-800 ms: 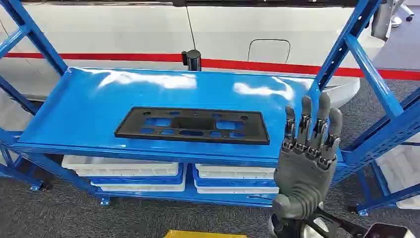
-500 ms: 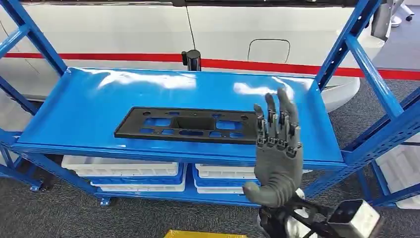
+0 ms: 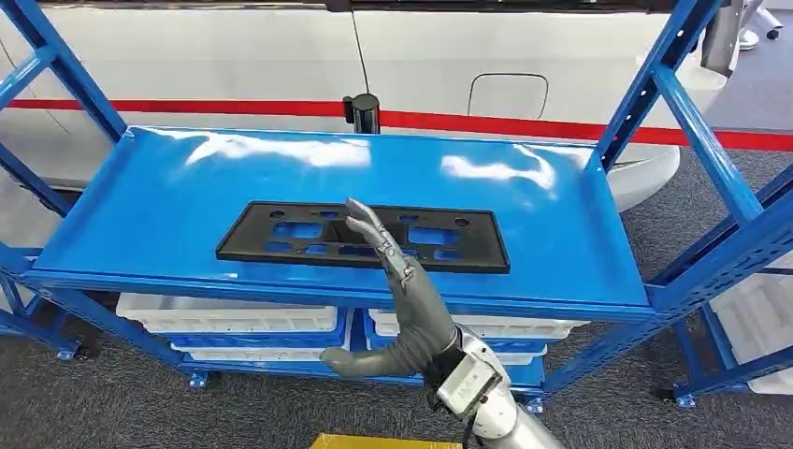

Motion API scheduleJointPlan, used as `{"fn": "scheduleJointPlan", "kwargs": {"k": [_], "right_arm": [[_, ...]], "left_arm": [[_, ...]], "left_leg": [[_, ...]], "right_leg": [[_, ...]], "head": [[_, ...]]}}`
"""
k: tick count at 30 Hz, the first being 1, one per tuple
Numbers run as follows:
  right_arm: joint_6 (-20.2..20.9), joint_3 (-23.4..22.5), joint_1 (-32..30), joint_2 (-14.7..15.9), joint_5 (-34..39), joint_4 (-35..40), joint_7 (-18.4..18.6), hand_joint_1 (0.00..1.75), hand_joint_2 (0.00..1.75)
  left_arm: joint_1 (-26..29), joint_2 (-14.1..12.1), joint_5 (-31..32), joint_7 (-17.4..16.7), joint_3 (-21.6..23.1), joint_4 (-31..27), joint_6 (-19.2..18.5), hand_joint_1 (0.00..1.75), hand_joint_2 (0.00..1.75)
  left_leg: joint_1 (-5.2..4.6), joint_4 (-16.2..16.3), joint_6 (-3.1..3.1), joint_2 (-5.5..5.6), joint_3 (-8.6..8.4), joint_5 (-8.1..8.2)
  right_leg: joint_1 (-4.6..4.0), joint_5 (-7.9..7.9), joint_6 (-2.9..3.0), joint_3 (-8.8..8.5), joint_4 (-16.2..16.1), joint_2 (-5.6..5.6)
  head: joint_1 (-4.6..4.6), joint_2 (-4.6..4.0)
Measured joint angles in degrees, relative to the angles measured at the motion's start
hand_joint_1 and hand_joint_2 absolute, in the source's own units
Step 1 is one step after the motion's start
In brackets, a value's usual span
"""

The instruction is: Take the parts from the cabinet and place them on the table.

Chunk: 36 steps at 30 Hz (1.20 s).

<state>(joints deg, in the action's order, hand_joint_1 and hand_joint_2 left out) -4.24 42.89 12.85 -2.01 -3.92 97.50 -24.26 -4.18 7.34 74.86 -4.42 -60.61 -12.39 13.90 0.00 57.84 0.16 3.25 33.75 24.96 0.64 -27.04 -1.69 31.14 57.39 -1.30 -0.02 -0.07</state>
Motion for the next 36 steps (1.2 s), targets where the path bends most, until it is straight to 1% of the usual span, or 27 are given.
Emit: {"fn": "scheduleJointPlan", "kwargs": {"k": [3, 7, 9, 14, 18, 19, 23, 25, 28, 36], "right_arm": [[-2.03, 2.0, 1.9, -0.28, -3.23, -2.16, 0.87, 0.0, 1.75], [-2.69, 3.52, 3.31, -0.66, -4.17, -3.91, 0.96, 0.0, 1.75], [-4.49, 4.12, 4.02, -0.7, -7.15, -4.74, 1.76, 0.0, 1.75], [-11.44, 7.03, 6.91, -0.87, -19.67, -8.43, 4.84, 0.0, 1.75], [-17.88, 9.33, 9.06, -1.25, -30.91, -12.24, 8.74, 0.0, 1.75], [-18.83, 9.81, 9.47, -1.35, -32.8, -13.21, 9.35, 0.0, 1.75], [-19.66, 11.06, 10.33, -1.55, -34.52, -15.4, 10.4, 0.0, 1.75], [-20.61, 11.6, 10.9, -1.73, -37.53, -16.52, 12.47, 0.0, 1.75], [-22.55, 12.13, 11.64, -2.1, -41.77, -18.47, 14.47, 0.0, 1.75], [-22.95, 13.02, 12.49, -2.54, -42.7, -20.85, 14.9, 0.0, 1.75]], "left_arm": [[-0.02, 0.02, 0.0, 0.15, 0.02, 0.02, 0.0, 0.0, 1.75], [-0.03, 0.02, 0.0, 0.15, 0.02, 0.04, 0.0, 0.0, 1.75], [-0.03, 0.02, -0.21, 0.15, 0.02, 0.04, -0.15, 0.0, 1.75], [-0.14, 0.02, -4.34, -0.2, -0.96, 0.04, -0.55, 0.0, 1.75], [-0.39, 0.02, -9.77, -0.52, -4.05, 0.04, -1.14, 0.0, 1.75], [-0.41, 0.02, -10.38, -0.55, -4.96, 0.04, -1.2, 0.0, 1.75], [-0.53, 0.02, -11.06, -0.57, -6.91, 0.04, -1.2, 0.0, 1.75], [-0.62, 0.02, -11.23, -0.59, -7.45, 0.04, -1.16, 0.0, 1.75], [-0.76, 0.02, -11.13, -0.57, -7.78, 0.04, -1.05, 0.0, 1.75], [-0.84, 0.02, -11.04, -0.52, -8.04, 0.04, -1.03, 0.0, 1.75]], "left_leg": [[0.0, 0.0, 0.0, 0.01, 0.0, 0.0], [0.0, 0.0, 0.0, 0.03, 0.01, 0.0], [0.0, 0.0, 0.0, 0.01, 0.01, 0.0], [0.0, 0.0, 0.0, 0.01, 0.0, 0.0], [0.0, 0.0, -0.01, 0.01, 0.0, -0.01], [0.0, 0.0, -0.01, 0.01, 0.0, -0.01], [0.0, 0.0, -0.01, 0.01, 0.01, -0.01], [0.0, 0.0, -0.01, 0.0, 0.01, -0.01], [0.0, 0.0, -0.01, 0.01, 0.01, -0.01], [0.0, 0.0, -0.01, 0.01, 0.01, -0.01]], "right_leg": [[0.0, 0.0, 0.0, 0.01, 0.0, 0.0], [0.0, 0.0, 0.0, 0.0, 0.0, 0.01], [0.0, 0.0, 0.0, 0.01, 0.0, 0.0], [0.0, 0.0, 0.0, 0.01, 0.0, 0.0], [0.0, 0.0, 0.0, 0.01, 0.0, 0.0], [0.0, 0.0, 0.0, 0.01, 0.0, 0.0], [0.0, 0.0, 0.0, 0.01, 0.0, 0.01], [0.0, 0.0, 0.0, 0.02, 0.0, 0.0], [0.0, 0.0, 0.0, 0.03, 0.0, 0.0], [0.0, 0.0, 0.0, 0.03, 0.0, 0.0]], "head": [[0.0, 0.0], [0.02, 0.0], [0.0, 0.0], [0.02, 0.0], [0.02, 0.0], [0.0, 0.0], [0.02, 0.0], [0.0, 0.0], [0.0, 0.0], [0.02, 0.0]]}}
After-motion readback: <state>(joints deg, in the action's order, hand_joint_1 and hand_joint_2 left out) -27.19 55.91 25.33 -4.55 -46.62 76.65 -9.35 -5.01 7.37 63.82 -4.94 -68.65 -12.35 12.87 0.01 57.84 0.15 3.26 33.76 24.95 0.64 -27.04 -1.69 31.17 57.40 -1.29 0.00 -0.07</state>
